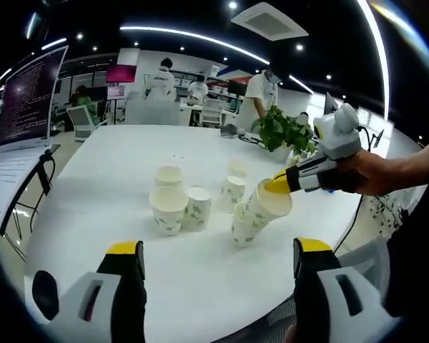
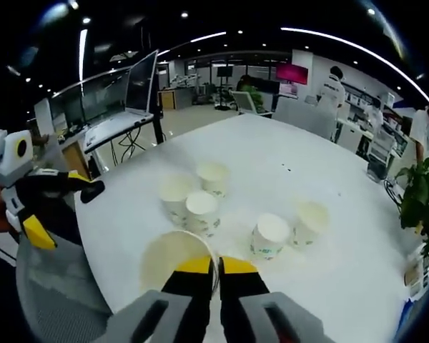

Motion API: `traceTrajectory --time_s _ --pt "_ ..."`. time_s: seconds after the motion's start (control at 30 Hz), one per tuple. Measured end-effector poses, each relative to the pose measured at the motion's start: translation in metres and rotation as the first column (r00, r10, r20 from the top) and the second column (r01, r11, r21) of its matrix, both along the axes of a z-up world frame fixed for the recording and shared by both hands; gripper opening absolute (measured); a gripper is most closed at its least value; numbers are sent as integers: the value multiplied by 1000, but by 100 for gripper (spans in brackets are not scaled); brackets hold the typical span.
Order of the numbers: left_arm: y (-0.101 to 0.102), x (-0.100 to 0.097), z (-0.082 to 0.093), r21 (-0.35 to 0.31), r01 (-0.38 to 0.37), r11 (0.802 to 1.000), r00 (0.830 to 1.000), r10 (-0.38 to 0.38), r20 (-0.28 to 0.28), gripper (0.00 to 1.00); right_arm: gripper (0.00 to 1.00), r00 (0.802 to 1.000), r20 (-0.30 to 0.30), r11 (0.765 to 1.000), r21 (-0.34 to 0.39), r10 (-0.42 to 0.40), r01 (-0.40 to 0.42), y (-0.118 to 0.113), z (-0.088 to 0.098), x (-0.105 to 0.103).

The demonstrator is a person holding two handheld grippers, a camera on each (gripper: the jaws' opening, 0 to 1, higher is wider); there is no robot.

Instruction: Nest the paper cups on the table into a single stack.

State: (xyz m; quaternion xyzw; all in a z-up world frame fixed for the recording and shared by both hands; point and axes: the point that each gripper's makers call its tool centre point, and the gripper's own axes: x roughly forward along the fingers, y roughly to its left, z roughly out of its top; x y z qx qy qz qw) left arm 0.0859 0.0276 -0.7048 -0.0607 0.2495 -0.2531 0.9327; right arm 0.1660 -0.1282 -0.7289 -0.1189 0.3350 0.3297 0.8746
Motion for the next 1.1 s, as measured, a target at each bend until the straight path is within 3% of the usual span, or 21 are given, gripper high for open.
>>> traceTrajectory --time_s 0.67,0.93,1.1 --pt "0 -5 0 3 -15 1000 1000 15 -7 84 0 1000 -28 1000 -14 7 -7 4 -16 4" --pt "1 -6 -2 4 -14 1000 1000 14 -13 84 8 999 -26 1000 1 -26 26 -3 -14 11" --pt "3 -6 -4 4 -15 1000 1000 15 -14 84 20 998 -2 998 0 -60 60 -12 -10 21"
